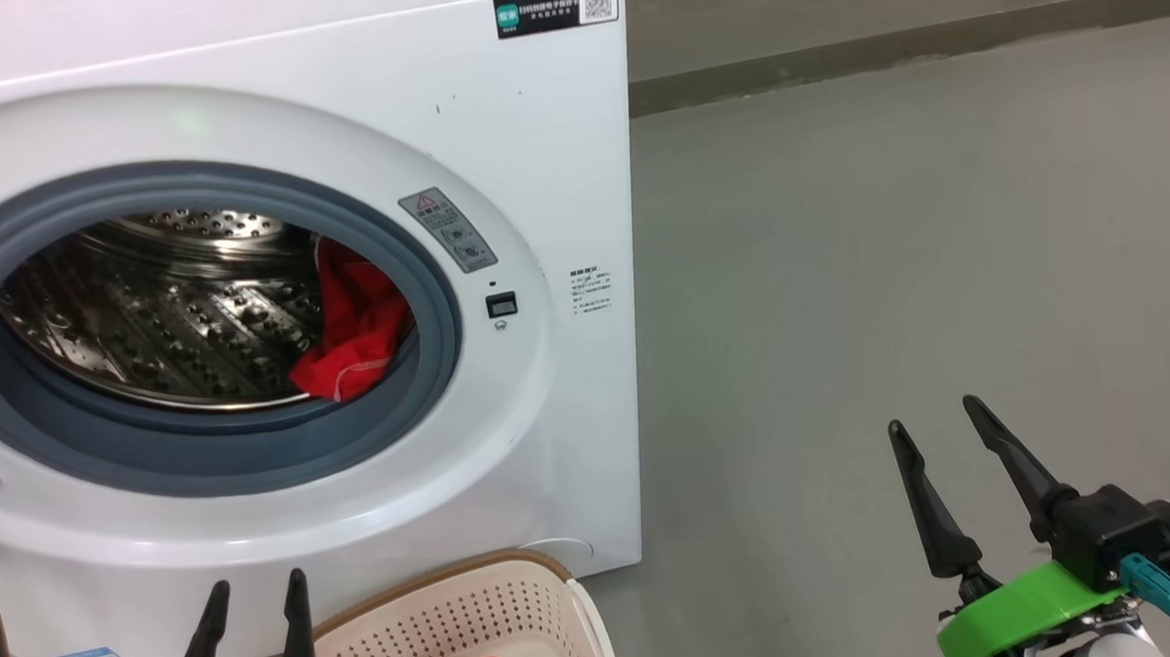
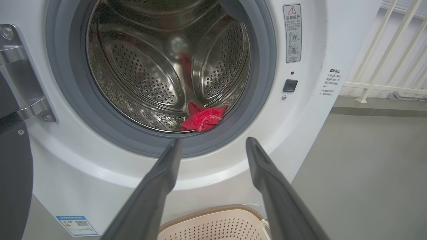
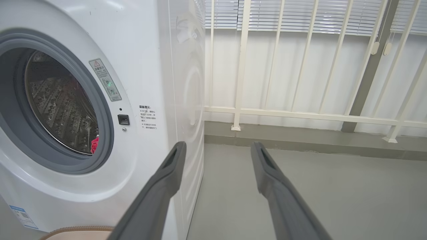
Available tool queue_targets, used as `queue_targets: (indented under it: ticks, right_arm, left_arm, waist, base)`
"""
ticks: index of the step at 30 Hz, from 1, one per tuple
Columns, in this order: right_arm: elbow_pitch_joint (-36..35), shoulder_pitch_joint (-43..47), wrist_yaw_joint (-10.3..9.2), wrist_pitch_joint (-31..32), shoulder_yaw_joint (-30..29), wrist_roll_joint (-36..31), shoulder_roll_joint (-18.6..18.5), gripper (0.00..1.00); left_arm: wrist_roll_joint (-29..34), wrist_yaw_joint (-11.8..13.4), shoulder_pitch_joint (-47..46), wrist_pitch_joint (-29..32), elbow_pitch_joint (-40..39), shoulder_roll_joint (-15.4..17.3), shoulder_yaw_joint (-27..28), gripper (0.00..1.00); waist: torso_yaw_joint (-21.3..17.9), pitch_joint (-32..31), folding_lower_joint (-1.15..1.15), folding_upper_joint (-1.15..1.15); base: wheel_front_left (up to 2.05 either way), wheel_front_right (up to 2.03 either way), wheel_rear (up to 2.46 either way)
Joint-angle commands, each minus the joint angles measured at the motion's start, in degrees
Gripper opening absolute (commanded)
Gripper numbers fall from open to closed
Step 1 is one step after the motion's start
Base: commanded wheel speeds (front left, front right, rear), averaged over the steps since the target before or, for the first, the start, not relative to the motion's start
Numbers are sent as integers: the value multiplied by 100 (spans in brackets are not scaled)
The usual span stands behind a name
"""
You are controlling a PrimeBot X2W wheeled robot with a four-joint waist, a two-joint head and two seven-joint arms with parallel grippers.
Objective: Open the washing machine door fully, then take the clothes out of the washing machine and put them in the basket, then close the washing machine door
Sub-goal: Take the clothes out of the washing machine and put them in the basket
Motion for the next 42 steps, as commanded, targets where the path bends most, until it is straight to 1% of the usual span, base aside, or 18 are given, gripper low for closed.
queue_targets:
  ticks: [1,6,17,36,42]
  right_arm:
    - [-167,-36,35,-37,75,-48,-77,100]
    - [-197,14,35,-37,66,-44,-77,100]
    - [-156,60,35,-37,109,-43,-81,100]
    - [-149,68,35,-37,136,-35,-52,100]
    - [-151,79,35,-37,151,-29,-64,100]
  left_arm:
    - [98,63,-51,-70,-214,61,211,100]
    - [118,75,56,-70,-327,50,238,100]
    - [115,210,168,-70,-418,16,322,100]
    - [66,328,237,-70,-557,-17,244,100]
    - [-43,368,213,-70,-541,-26,212,100]
  waist:
    - [5,-37,0,0]
    - [1,-77,0,0]
    - [-30,-146,0,0]
    - [-85,-138,0,0]
    - [-121,-77,0,0]
  base:
    - [0,0,0]
    - [0,0,0]
    - [0,0,0]
    - [0,0,0]
    - [0,0,0]
